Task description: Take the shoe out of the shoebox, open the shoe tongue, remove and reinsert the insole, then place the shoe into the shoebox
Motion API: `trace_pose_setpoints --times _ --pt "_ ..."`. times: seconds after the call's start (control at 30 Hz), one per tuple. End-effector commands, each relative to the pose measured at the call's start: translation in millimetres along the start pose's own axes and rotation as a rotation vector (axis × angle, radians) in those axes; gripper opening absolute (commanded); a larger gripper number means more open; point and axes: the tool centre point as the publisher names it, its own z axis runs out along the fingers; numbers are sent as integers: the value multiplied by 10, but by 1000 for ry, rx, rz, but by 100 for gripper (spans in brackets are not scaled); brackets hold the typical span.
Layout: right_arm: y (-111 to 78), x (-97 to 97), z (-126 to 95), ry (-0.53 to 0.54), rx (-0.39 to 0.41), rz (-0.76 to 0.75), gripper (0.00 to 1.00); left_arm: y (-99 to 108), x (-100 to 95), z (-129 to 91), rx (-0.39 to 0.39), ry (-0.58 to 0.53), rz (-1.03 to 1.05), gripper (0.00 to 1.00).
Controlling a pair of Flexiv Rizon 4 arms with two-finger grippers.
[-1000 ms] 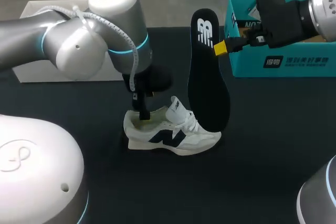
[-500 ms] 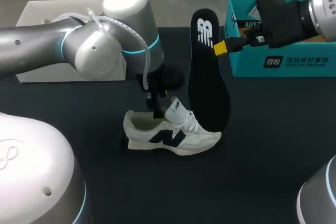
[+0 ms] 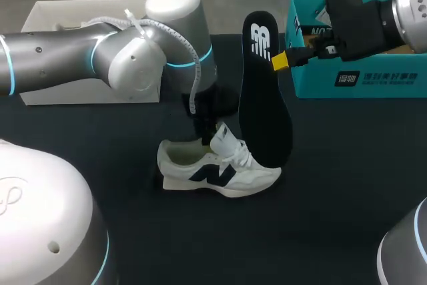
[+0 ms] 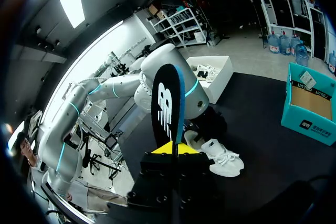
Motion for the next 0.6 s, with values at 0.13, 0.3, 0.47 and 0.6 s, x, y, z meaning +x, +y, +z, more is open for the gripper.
trace_pose_setpoints --times 0.13,0.3,0.47,0.6 --pt "6 0 19 -1 1 2 0 51 106 -64 -21 -8 -13 0" --pt "6 0 19 -1 1 2 0 51 106 -64 -21 -8 -13 0" --pt "6 0 19 -1 1 2 0 51 106 -64 -21 -8 -13 0" --pt "6 0 19 -1 1 2 0 70 96 -102 -9 17 27 0"
